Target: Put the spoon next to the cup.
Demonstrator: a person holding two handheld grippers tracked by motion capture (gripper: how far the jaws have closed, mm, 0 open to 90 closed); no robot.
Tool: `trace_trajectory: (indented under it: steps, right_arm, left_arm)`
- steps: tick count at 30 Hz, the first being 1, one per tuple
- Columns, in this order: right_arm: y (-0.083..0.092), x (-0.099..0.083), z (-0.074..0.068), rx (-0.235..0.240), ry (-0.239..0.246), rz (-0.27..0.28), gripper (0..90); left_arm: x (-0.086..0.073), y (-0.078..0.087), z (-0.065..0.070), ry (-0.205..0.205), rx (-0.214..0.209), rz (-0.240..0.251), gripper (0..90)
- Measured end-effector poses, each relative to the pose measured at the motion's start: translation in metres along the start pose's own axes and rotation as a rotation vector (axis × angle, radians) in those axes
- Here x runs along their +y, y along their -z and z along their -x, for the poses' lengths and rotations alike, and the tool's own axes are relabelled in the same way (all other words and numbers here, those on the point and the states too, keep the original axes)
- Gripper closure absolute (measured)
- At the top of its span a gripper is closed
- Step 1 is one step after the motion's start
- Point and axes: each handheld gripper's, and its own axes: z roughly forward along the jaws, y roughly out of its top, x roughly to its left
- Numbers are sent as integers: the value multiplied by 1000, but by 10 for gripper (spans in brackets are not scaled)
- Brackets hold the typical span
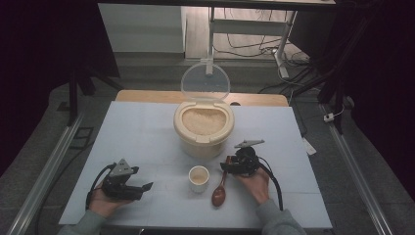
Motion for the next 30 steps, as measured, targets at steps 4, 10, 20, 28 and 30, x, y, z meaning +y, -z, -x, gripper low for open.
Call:
trace_trajectory:
  steps: [4,10,20,28,30]
  right_arm:
    - [11,1,5,-26,-26,53,355]
    - [49,-12,11,-8,42,132,410]
    - [97,-49,22,48,109,190,413]
    - [112,-64,27,59,143,195,420]
    - [113,-65,28,59,144,197,421]
  left_arm:
    - [0,0,0,2,1,1,194]
    - [0,2,-1,7,0,11,194]
    - [0,2,0,8,6,16,193]
    - [1,3,0,8,8,21,193]
    - [1,3,0,8,9,24,193]
